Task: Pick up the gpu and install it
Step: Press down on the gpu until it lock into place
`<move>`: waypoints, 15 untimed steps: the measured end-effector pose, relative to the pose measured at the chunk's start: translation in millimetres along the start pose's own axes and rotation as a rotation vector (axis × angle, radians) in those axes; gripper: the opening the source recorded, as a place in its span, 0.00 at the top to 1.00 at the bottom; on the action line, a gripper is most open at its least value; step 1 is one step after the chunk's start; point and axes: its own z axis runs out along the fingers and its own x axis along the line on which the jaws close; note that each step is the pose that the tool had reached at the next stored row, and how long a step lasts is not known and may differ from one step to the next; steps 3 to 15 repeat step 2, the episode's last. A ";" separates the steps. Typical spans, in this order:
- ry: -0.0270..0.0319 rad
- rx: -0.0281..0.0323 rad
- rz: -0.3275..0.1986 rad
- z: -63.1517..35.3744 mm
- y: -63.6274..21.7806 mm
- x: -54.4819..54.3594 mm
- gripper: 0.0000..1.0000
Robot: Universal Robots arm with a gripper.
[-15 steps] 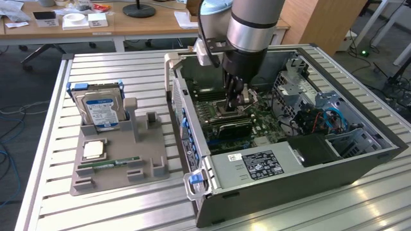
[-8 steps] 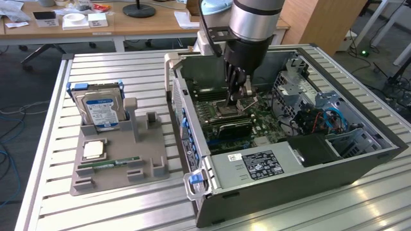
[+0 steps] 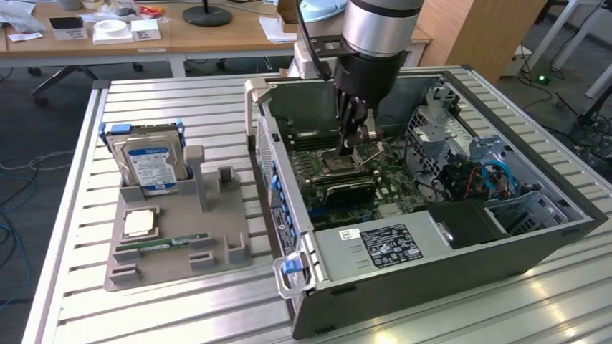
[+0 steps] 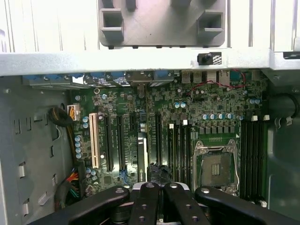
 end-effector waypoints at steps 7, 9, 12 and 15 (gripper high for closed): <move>0.0000 0.0000 0.000 0.0 0.0 0.0 0.89; 0.0000 0.0000 0.000 0.0 0.0 0.0 0.89; 0.0000 0.0000 0.000 0.0 0.0 0.0 0.89; 0.0000 0.0000 0.000 0.0 0.0 0.0 0.89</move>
